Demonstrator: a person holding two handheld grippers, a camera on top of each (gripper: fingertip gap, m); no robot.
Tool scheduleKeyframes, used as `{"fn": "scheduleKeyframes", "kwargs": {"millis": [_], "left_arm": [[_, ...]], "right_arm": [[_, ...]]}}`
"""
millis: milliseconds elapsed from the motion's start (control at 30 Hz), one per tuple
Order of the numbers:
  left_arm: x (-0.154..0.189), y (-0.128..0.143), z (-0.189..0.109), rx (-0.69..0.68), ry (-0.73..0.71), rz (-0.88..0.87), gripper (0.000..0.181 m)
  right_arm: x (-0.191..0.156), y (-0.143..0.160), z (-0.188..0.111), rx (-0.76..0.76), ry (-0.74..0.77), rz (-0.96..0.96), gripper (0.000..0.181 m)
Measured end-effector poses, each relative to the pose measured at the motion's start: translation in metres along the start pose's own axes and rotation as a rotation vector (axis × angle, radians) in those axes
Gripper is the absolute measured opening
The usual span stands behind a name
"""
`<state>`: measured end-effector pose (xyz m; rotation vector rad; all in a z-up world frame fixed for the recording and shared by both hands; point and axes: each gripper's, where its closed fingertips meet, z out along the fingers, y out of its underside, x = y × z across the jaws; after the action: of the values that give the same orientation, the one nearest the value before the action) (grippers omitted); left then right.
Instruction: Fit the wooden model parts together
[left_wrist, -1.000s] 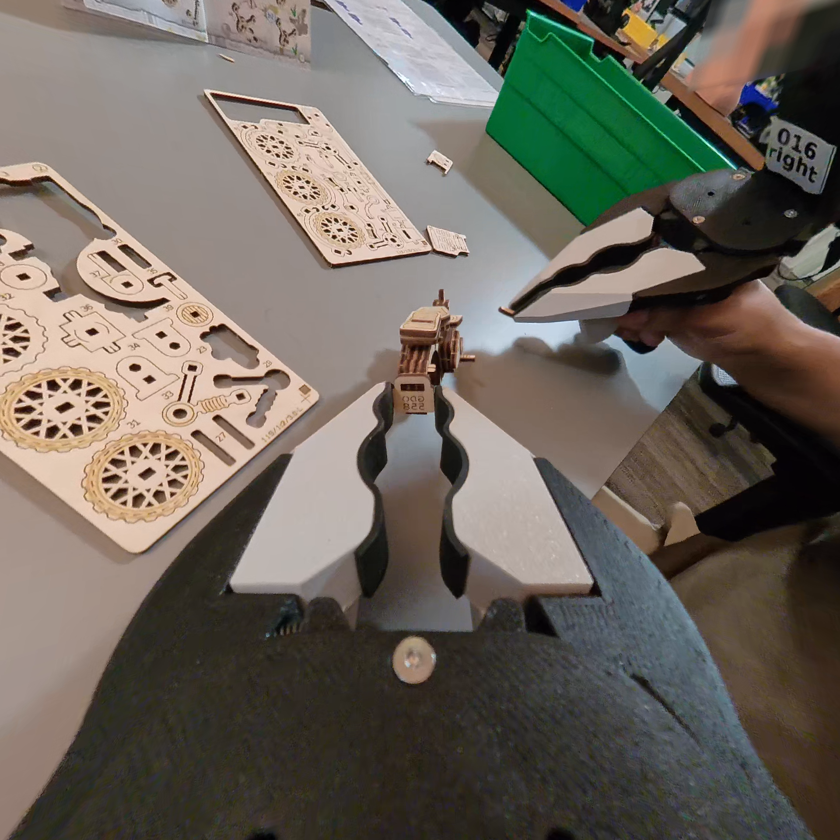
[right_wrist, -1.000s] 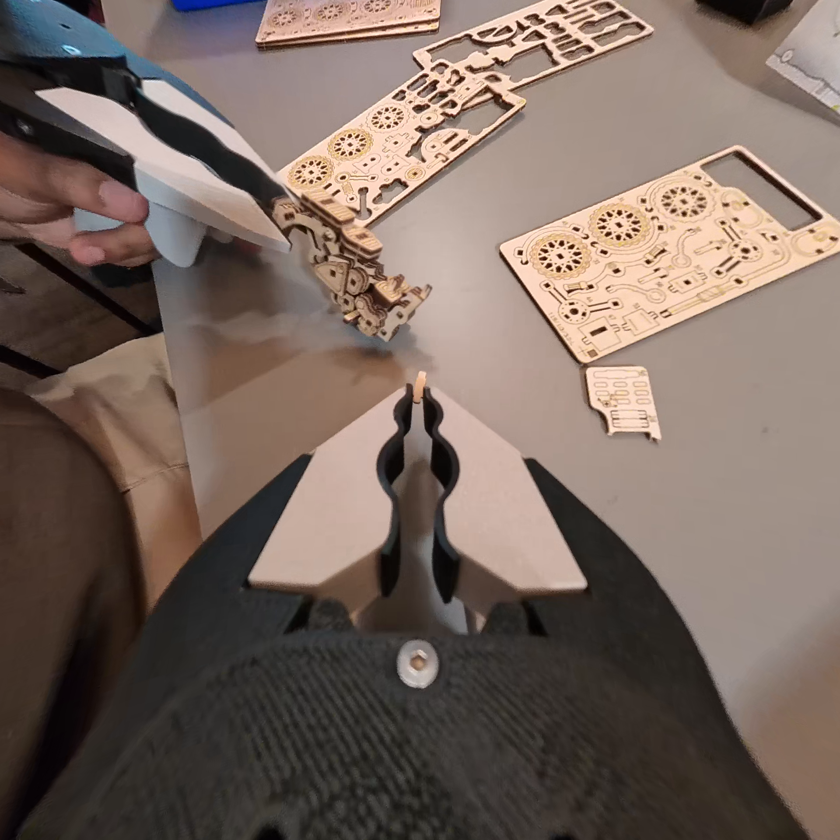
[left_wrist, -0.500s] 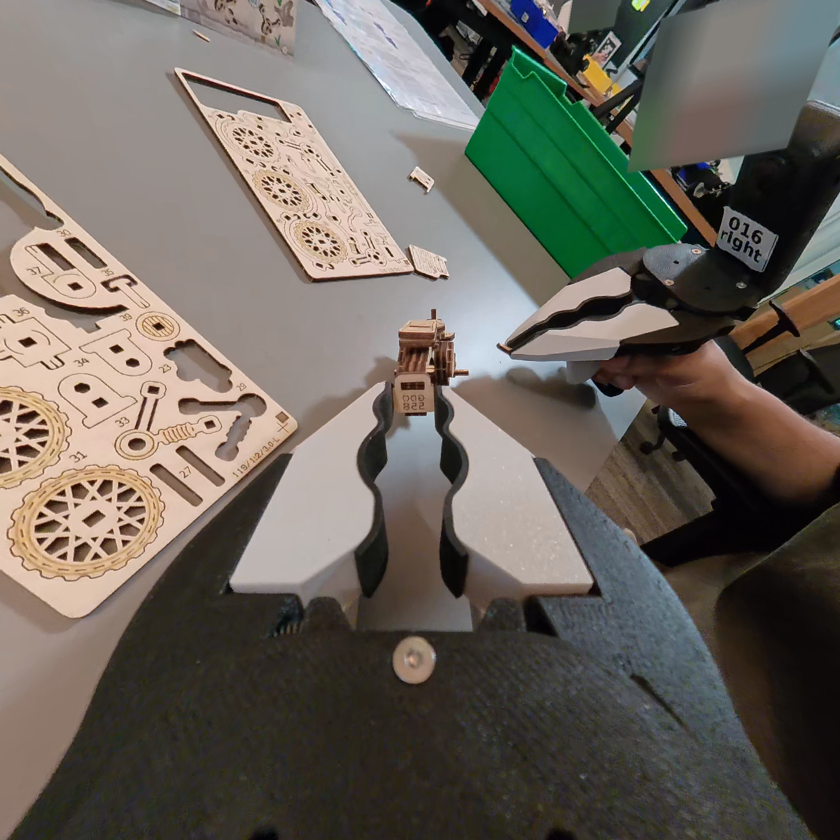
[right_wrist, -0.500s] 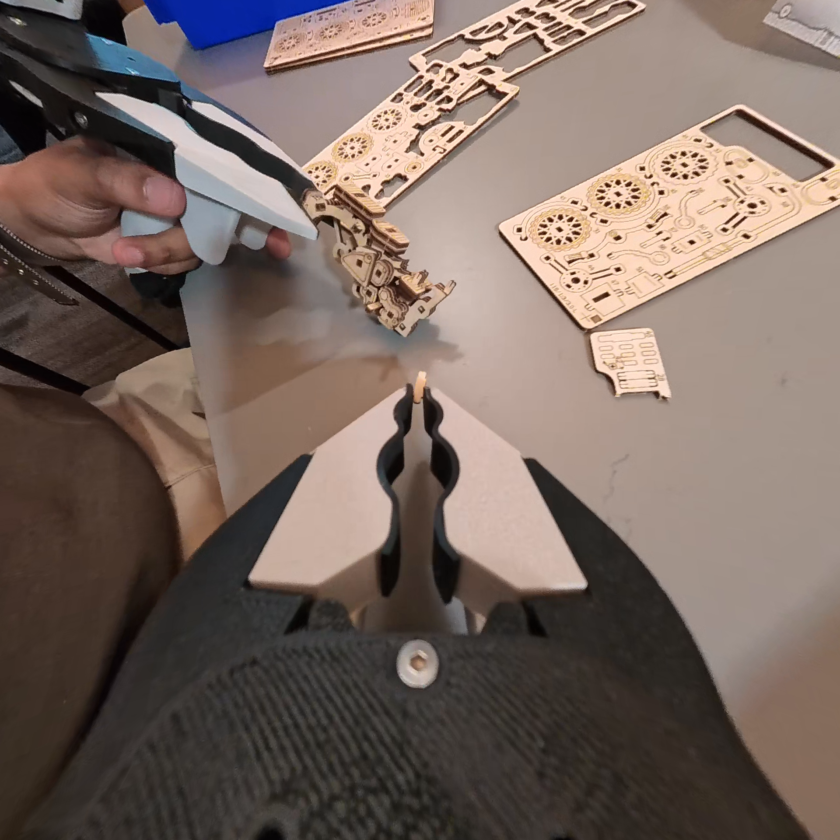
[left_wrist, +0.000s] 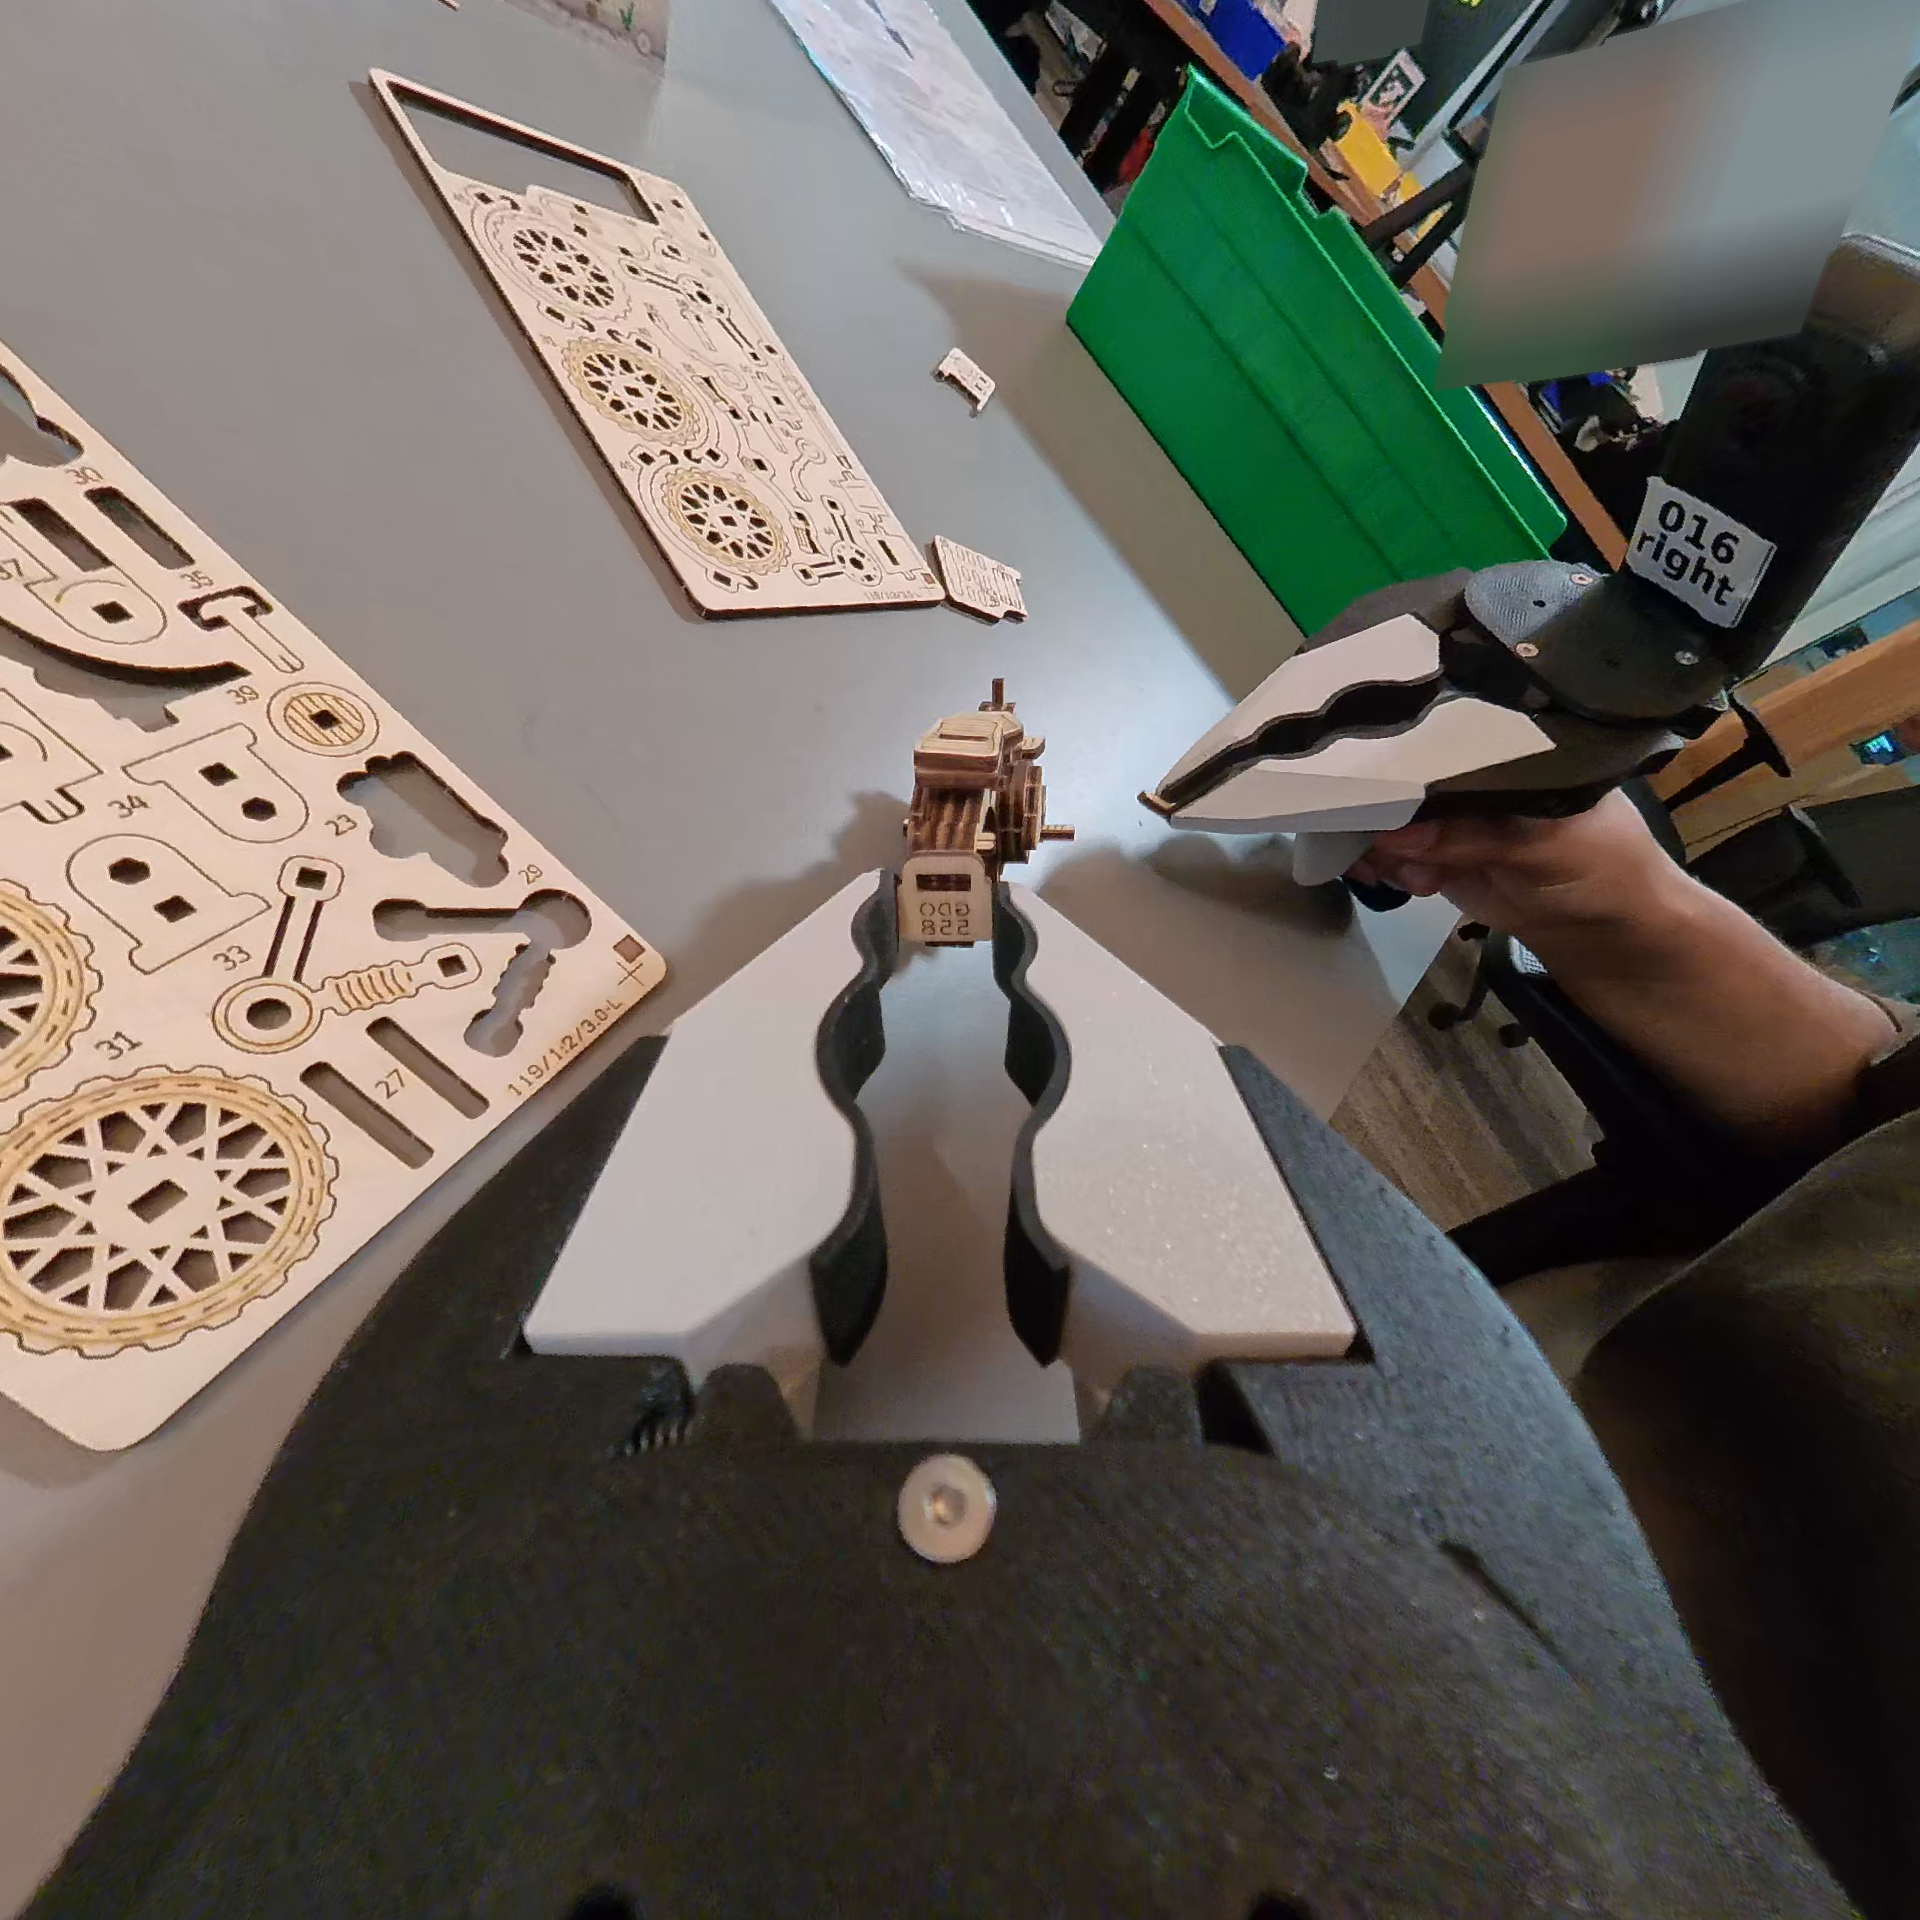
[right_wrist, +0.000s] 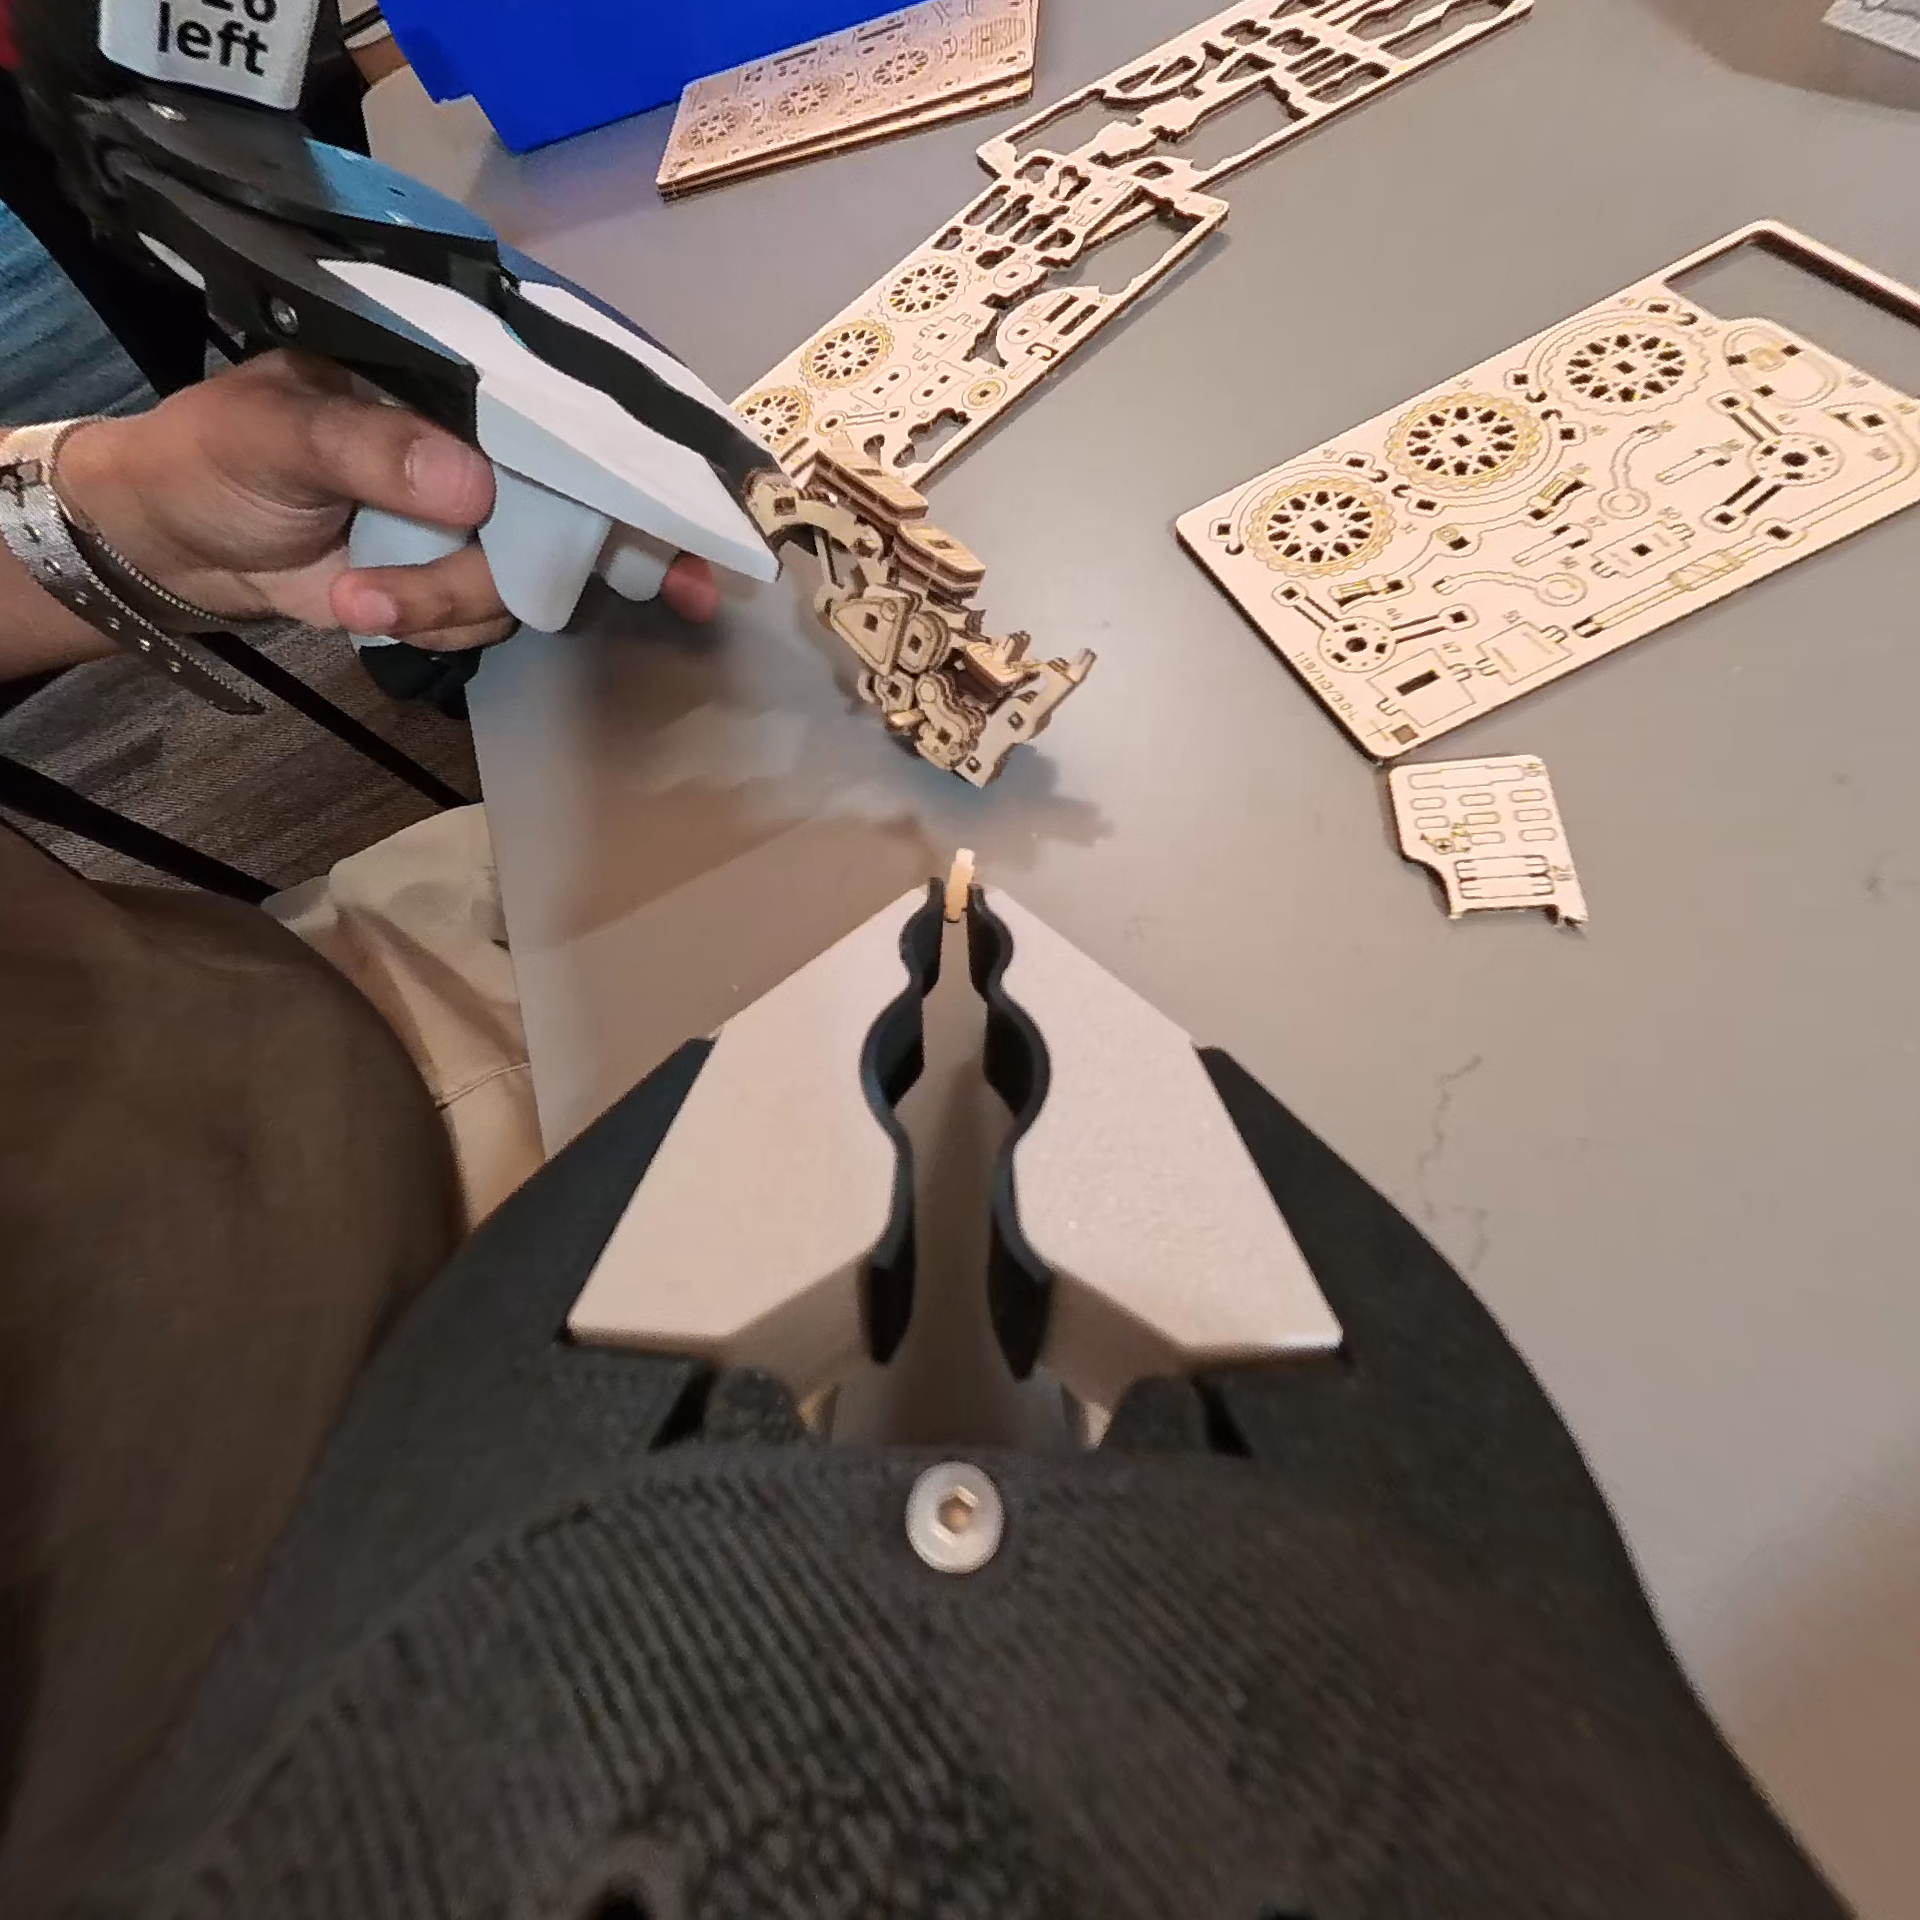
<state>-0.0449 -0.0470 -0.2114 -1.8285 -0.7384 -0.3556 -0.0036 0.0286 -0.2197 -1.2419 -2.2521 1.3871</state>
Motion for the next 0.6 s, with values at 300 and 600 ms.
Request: {"fn": "scheduleKeyframes", "kwargs": {"millis": [300, 600], "left_arm": [[-0.0010, -0.0036, 0.0028, 0.019, 0.004, -0.040, 0.015], [-0.0032, -0.0085, 0.0067, 0.039, 0.002, -0.085, 0.015]], "right_arm": [[-0.0046, -0.0035, -0.0012, 0.023, -0.028, 0.007, 0.002], [-0.0049, -0.0061, -0.0033, 0.049, -0.067, 0.038, 0.002]]}}
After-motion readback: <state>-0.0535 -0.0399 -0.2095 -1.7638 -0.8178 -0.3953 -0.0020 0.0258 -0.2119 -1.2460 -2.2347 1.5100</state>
